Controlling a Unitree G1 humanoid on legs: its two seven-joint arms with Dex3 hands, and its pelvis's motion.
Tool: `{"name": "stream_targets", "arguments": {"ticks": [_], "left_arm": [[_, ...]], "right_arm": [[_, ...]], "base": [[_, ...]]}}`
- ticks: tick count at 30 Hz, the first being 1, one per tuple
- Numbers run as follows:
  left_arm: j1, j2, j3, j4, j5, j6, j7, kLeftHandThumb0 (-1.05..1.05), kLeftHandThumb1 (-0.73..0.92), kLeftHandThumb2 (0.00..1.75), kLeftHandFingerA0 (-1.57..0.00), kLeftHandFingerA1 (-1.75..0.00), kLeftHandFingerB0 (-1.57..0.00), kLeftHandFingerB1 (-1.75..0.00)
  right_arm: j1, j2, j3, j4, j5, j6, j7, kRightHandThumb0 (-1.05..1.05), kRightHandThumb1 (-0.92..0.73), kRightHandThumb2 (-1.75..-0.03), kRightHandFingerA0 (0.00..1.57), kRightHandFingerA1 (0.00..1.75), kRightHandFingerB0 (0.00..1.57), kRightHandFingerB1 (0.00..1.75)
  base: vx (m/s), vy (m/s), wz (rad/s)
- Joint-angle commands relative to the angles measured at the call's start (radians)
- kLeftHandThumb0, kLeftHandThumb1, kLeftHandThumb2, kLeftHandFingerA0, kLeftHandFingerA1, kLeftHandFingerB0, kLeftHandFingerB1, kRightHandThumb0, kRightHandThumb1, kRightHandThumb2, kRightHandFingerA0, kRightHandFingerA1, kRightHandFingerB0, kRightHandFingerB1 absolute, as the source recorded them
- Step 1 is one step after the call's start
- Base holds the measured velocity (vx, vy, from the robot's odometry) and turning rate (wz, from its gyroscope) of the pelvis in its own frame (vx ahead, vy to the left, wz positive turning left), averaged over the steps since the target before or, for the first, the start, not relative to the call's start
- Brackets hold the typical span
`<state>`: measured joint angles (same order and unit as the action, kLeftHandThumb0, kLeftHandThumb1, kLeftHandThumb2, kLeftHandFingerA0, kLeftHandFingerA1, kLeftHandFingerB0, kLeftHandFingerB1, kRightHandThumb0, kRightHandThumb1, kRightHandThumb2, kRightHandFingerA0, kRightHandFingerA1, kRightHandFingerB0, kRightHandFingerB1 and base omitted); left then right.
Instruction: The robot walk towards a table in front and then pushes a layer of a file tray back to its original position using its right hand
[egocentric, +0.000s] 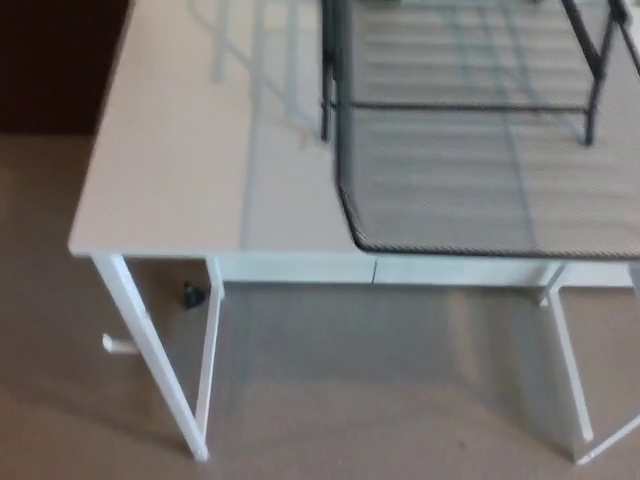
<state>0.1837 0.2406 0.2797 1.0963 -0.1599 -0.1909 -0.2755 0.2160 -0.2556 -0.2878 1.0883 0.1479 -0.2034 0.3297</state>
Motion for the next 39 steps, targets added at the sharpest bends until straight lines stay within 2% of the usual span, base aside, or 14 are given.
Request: {"name": "stream_targets", "arguments": {"ticks": [1,22,28,39], "left_arm": [[0.015,0.005,-0.006,-0.013,0.009,-0.009,0.012,0.0,0.44,0.87,-0.45,-0.62,-0.19,-0.5],[0.03,0.01,-0.033,-0.047,0.017,-0.011,0.016,-0.01,0.45,0.87,-0.41,-0.6,-0.18,-0.49],[0.023,0.008,-0.029,-0.043,0.011,-0.005,0.019,-0.01,0.44,0.87,-0.45,-0.62,-0.19,-0.5],[0.027,0.009,-0.035,-0.04,0.018,-0.014,0.024,-0.01,0.44,0.87,-0.4,-0.6,-0.19,-0.5]], "right_arm": [[-0.008,-0.011,-0.011,0.025,0.012,0.009,-0.002,-0.25,-0.61,-0.58,0.51,0.39,0.29,0.32],[-0.015,-0.012,-0.004,0.027,0.007,-0.001,0.002,-0.26,-0.64,-0.59,0.51,0.39,0.3,0.33],[-0.015,-0.014,0.005,0.024,-0.003,-0.004,-0.004,-0.28,-0.63,-0.59,0.51,0.39,0.31,0.33],[-0.006,-0.009,0.006,0.009,-0.005,0.001,-0.015,-0.26,-0.61,-0.58,0.52,0.39,0.31,0.33]], "base": [[0.12,0.173,-0.04],[0.08,-0.027,-0.03],[0.03,0.131,-0.01],[0.05,0.073,0.05]]}}
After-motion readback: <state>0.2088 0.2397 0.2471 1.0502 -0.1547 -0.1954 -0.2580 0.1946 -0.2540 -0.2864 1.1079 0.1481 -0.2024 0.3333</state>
